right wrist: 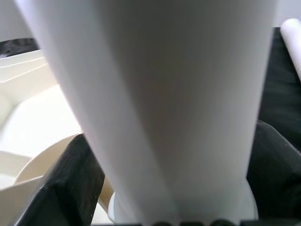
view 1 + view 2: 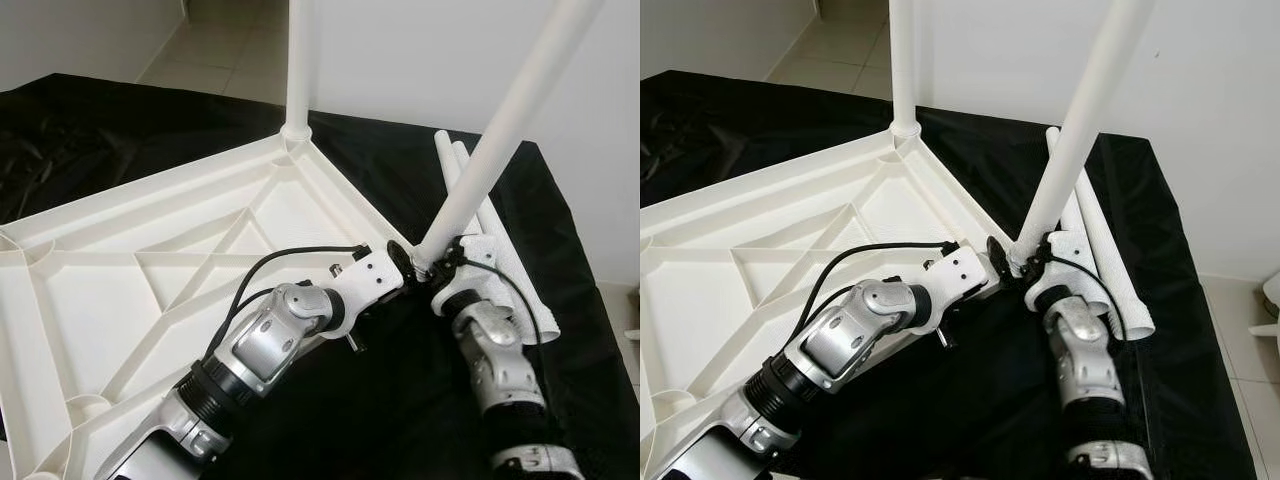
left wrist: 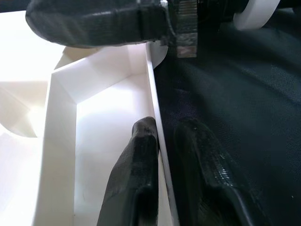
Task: Building children table
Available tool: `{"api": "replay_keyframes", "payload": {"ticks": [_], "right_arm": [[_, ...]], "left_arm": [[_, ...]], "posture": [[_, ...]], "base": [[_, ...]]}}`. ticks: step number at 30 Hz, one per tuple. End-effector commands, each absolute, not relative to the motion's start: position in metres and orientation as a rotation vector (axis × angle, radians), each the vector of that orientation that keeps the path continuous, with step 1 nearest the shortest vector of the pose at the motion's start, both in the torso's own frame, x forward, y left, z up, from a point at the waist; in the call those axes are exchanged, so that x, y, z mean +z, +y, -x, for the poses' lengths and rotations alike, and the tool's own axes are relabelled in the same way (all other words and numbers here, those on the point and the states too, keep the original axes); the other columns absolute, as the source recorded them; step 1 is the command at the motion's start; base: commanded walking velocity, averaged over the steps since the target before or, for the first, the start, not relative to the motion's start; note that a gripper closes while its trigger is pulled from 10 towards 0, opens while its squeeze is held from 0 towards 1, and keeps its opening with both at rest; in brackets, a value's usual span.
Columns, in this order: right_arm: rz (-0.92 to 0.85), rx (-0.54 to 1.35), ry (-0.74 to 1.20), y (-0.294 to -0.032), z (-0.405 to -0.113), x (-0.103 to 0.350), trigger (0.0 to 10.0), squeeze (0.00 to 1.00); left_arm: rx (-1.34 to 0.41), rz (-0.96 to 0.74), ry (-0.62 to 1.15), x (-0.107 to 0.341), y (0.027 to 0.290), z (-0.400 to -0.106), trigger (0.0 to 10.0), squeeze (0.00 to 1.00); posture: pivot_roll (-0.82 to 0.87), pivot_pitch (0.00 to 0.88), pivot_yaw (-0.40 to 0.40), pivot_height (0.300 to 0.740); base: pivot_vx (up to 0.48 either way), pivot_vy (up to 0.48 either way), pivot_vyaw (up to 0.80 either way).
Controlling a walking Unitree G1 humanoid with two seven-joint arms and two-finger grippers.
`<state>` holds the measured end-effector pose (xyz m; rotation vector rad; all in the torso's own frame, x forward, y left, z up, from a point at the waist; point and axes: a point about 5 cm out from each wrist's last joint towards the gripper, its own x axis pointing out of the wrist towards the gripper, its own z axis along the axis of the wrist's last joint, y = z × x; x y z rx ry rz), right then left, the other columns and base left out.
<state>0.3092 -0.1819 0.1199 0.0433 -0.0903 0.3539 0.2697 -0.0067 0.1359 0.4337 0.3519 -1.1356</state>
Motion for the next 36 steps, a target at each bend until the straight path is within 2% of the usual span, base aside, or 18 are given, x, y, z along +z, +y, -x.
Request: {"api": "replay_keyframes", "payload": {"ticks": [1, 3, 5, 14, 22, 23, 25, 26, 27, 28, 36], "right_arm": [[-0.045, 0.363, -0.090, -0.189, -0.311, 0.119, 10.0, 0.00], [-0.045, 0.363, -0.090, -0.189, -0.311, 0.119, 10.0, 0.00], [-0.020, 0.391, -0.068, -0.202, -0.315, 0.118, 10.0, 0.00], [0.011, 0.451, -0.004, -0.225, -0.319, 0.109, 10.0, 0.00], [0.026, 0.469, 0.009, -0.233, -0.320, 0.107, 10.0, 0.00], [0.021, 0.474, 0.013, -0.234, -0.321, 0.107, 4.2, 0.00], [0.021, 0.474, 0.013, -0.234, -0.321, 0.107, 4.2, 0.00], [0.014, 0.480, 0.011, -0.233, -0.320, 0.106, 2.0, 0.00], [0.014, 0.480, 0.011, -0.233, -0.320, 0.106, 2.0, 0.00], [0.007, 0.491, 0.011, -0.232, -0.320, 0.106, 0.0, 0.00], [-0.009, 0.508, 0.004, -0.230, -0.317, 0.101, 0.0, 0.00]], "left_arm": [[-1.217, -0.427, 0.524, 0.105, -0.008, -0.255, 10.0, 0.00], [-1.217, -0.427, 0.524, 0.105, -0.008, -0.255, 10.0, 0.00], [-1.213, -0.427, 0.522, 0.105, -0.008, -0.256, 10.0, 0.00], [-1.209, -0.429, 0.523, 0.106, -0.007, -0.257, 10.0, 0.00], [-1.212, -0.430, 0.525, 0.106, -0.007, -0.256, 10.0, 0.00], [-1.212, -0.430, 0.525, 0.106, -0.007, -0.256, 10.0, 0.00], [-1.212, -0.430, 0.525, 0.106, -0.007, -0.256, 10.0, 0.00], [-1.212, -0.429, 0.526, 0.106, -0.007, -0.256, 10.0, 0.00], [-1.212, -0.429, 0.526, 0.106, -0.007, -0.256, 10.0, 0.00], [-1.212, -0.429, 0.527, 0.105, -0.007, -0.256, 10.0, 0.00], [-1.216, -0.426, 0.528, 0.105, -0.008, -0.255, 10.0, 0.00]], "posture": [[0.02, 0.082, -0.050, 0.740], [0.02, 0.082, -0.050, 0.740], [0.03, 0.083, -0.050, 0.740], [0.03, 0.084, -0.045, 0.740], [0.03, 0.087, -0.043, 0.740], [0.03, 0.089, -0.042, 0.740], [0.03, 0.089, -0.042, 0.740], [0.03, 0.089, -0.042, 0.740], [0.03, 0.089, -0.042, 0.740], [0.03, 0.089, -0.042, 0.740], [0.02, 0.092, -0.043, 0.740]], "base": [[0.000, 0.000, 0.00], [0.000, 0.000, 0.00], [0.000, 0.000, 0.00], [0.000, 0.000, 0.00], [0.000, 0.000, 0.00], [0.000, 0.000, 0.00], [0.000, 0.000, 0.00], [0.000, 0.000, 0.00], [0.000, 0.000, 0.00], [0.000, 0.000, 0.00], [0.000, 0.000, 0.00]]}}
